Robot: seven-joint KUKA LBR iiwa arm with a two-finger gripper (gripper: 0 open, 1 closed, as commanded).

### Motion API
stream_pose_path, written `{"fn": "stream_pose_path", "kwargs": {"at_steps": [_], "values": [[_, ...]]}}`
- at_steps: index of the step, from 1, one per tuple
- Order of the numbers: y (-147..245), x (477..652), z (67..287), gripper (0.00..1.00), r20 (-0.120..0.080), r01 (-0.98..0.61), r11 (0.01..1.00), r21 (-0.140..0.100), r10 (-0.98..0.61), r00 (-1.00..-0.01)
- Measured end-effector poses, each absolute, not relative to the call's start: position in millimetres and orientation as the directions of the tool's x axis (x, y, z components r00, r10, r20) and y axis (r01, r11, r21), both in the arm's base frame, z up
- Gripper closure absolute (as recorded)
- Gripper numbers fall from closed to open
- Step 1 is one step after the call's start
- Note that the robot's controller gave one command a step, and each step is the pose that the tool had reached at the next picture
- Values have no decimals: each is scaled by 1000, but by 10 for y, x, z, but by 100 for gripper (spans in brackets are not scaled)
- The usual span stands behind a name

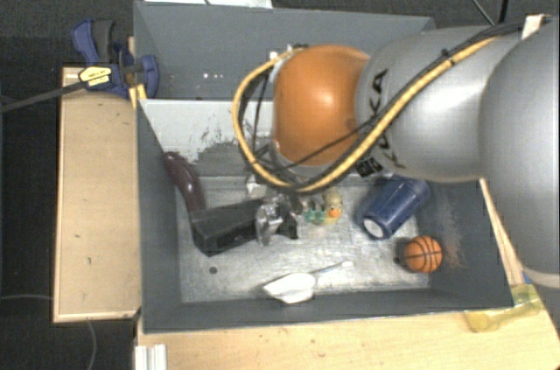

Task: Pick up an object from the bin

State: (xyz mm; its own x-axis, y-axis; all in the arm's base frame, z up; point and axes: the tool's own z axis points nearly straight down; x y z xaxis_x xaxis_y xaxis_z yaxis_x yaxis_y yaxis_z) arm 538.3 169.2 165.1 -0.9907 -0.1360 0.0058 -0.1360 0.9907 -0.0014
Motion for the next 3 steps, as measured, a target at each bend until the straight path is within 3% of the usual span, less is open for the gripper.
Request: {"fn": "stream_pose_path", "kwargs": {"at_steps": [1, 2, 3], "values": [[1732, 5443, 1737, 100, -6, -142, 990, 0, -142, -990], [1735, 5397, 1559, 100, 8, -140, 990, -2, -140, -990], [1744, 5429, 1779, 100, 4, -130, 992, -1, -130, -992]]}}
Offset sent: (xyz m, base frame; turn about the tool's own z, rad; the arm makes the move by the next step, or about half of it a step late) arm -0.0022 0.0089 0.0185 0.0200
